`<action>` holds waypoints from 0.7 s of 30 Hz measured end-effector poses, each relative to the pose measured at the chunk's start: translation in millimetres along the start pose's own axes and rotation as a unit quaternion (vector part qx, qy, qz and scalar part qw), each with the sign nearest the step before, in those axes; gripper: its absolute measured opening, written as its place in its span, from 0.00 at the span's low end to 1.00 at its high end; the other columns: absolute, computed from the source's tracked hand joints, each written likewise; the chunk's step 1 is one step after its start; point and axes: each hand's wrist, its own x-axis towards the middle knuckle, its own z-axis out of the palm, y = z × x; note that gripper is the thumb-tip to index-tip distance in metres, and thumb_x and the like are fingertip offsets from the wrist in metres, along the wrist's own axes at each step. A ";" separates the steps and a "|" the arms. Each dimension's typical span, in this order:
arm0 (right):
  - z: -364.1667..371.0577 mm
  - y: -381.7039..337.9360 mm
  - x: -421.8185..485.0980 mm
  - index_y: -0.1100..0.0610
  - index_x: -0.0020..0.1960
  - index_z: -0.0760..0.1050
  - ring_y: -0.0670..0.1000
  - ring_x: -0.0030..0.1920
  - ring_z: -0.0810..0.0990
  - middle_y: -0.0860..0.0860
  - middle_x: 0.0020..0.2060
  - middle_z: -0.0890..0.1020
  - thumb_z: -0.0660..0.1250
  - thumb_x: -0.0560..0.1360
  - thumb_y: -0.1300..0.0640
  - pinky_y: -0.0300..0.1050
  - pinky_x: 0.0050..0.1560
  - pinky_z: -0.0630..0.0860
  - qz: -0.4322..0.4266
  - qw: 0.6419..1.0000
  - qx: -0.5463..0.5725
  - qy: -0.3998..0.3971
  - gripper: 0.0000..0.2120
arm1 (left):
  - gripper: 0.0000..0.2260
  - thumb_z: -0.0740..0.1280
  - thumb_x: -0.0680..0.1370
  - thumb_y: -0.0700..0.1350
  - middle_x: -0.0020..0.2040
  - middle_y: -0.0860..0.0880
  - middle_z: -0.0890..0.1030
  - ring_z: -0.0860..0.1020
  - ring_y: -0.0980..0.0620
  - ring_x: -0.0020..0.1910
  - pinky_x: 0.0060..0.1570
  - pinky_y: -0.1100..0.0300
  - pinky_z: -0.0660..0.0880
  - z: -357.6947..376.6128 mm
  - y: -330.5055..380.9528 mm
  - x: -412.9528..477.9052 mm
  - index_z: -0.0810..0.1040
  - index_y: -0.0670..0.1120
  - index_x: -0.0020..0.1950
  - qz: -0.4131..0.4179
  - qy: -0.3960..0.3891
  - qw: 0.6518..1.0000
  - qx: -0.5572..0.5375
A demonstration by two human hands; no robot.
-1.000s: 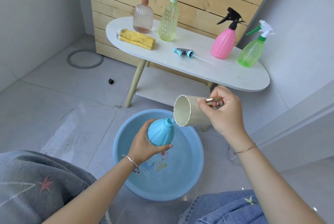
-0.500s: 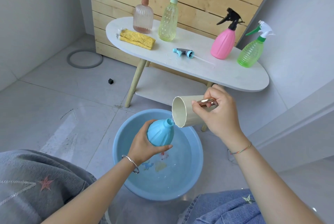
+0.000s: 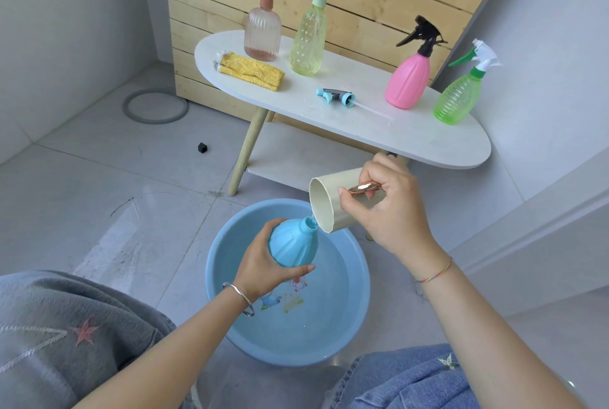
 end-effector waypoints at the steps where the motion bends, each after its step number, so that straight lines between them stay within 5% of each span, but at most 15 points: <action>1: 0.7 -1.0 0.1 0.59 0.29 0.63 0.50 0.33 0.64 0.48 0.28 0.66 0.72 0.65 0.62 0.41 0.37 0.61 -0.007 1.000 -0.004 -0.003 0.17 | 0.37 0.82 0.58 0.57 0.56 0.61 0.76 0.75 0.65 0.53 0.46 0.73 0.73 0.1 0.3 -0.1 0.68 0.59 0.63 0.002 -0.001 1.000 0.001; 11: 8.8 -7.7 -1.4 0.55 0.32 0.63 0.46 0.35 0.61 0.45 0.30 0.64 0.73 0.65 0.60 0.42 0.42 0.61 -0.103 0.992 -0.064 -0.041 0.17 | 0.37 0.83 0.58 0.55 0.56 0.60 0.77 0.76 0.62 0.55 0.48 0.75 0.71 -0.1 -1.9 0.6 0.69 0.57 0.63 -0.002 0.007 1.000 -0.005; 16: 11.5 -8.7 -2.8 0.57 0.31 0.65 0.45 0.36 0.58 0.46 0.31 0.62 0.73 0.65 0.59 0.42 0.43 0.62 -0.146 0.985 -0.077 -0.043 0.16 | 0.38 0.82 0.57 0.58 0.56 0.59 0.77 0.77 0.60 0.55 0.50 0.68 0.74 0.4 -4.3 1.3 0.69 0.58 0.62 -0.002 0.009 1.000 -0.011; 21: 9.6 2.0 -1.4 0.54 0.31 0.62 0.47 0.33 0.63 0.47 0.29 0.64 0.70 0.67 0.56 0.42 0.36 0.62 -0.015 1.000 0.016 0.005 0.17 | 0.37 0.83 0.58 0.55 0.55 0.60 0.78 0.77 0.62 0.55 0.49 0.70 0.74 -0.8 -3.8 0.4 0.69 0.59 0.62 -0.005 0.014 1.000 -0.016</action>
